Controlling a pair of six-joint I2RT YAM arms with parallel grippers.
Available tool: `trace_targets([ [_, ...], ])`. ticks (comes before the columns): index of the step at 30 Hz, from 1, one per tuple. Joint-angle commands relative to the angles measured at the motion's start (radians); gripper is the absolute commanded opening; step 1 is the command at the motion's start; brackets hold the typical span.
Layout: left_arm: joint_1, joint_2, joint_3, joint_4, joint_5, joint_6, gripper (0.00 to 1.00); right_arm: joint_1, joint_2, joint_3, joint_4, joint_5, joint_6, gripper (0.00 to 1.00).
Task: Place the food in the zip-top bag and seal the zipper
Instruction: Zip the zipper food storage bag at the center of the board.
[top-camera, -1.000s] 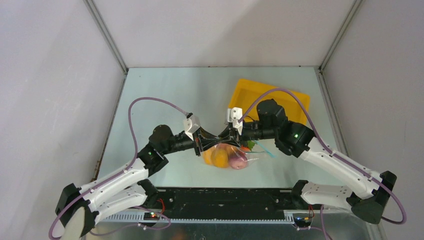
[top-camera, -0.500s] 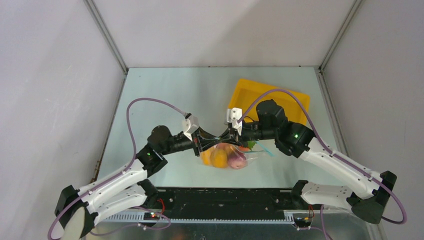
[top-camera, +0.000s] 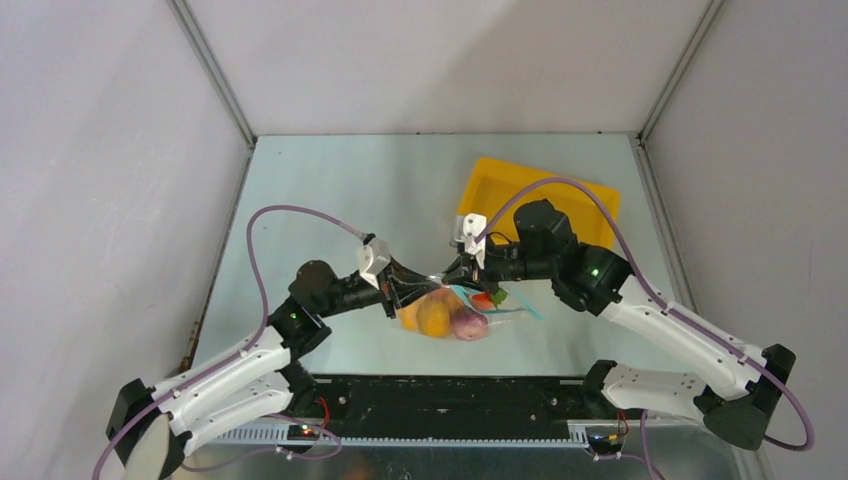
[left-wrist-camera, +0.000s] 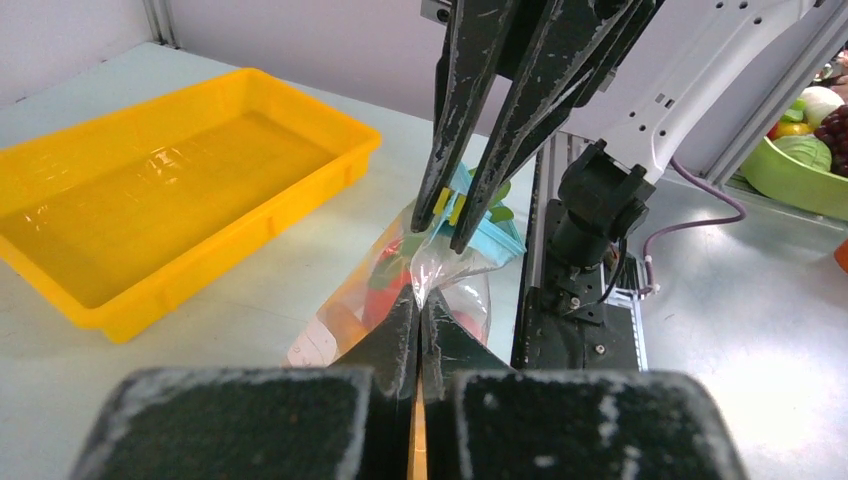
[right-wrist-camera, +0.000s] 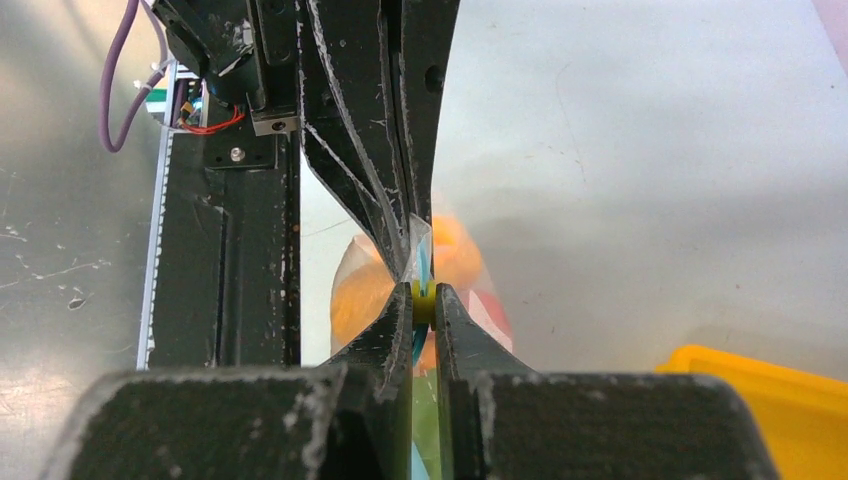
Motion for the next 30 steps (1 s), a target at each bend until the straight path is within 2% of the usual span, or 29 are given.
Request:
trace_targets([
  [1,0.008,-0.032,0.001,0.092,-0.050,-0.019,0.00,-0.020,-0.047,-0.026,-0.074,0.029,0.024,0.07],
  [12,0.013,-0.031,0.008,0.101,-0.100,-0.048,0.00,-0.025,-0.098,-0.099,0.015,-0.035,0.127,0.09],
  [19,0.013,-0.050,0.006,0.083,-0.146,-0.051,0.00,-0.020,-0.097,-0.131,0.055,0.026,0.171,0.10],
  [23,0.012,-0.029,0.044,-0.028,-0.041,0.021,0.02,-0.015,-0.101,-0.132,0.119,0.003,0.165,0.07],
  [24,0.012,-0.024,0.065,-0.052,0.006,0.039,0.15,-0.014,-0.100,-0.132,0.129,-0.007,0.162,0.06],
  [25,0.012,-0.022,0.084,-0.103,0.036,0.072,0.32,-0.015,-0.098,-0.129,0.142,-0.030,0.152,0.06],
  [26,0.012,-0.019,0.093,-0.125,0.048,0.107,0.40,-0.015,-0.094,-0.124,0.139,-0.053,0.145,0.05],
  [27,0.012,-0.018,0.110,-0.169,0.063,0.128,0.53,-0.017,-0.091,-0.113,0.132,-0.059,0.129,0.05],
  [28,0.012,-0.016,0.118,-0.187,0.060,0.156,0.59,-0.017,-0.084,-0.107,0.126,-0.070,0.111,0.05],
  [29,0.012,-0.016,0.132,-0.212,0.045,0.164,0.69,-0.017,-0.081,-0.092,0.108,-0.077,0.098,0.05],
  [30,0.012,-0.015,0.139,-0.222,0.032,0.174,0.74,-0.016,-0.073,-0.085,0.083,-0.089,0.067,0.06],
])
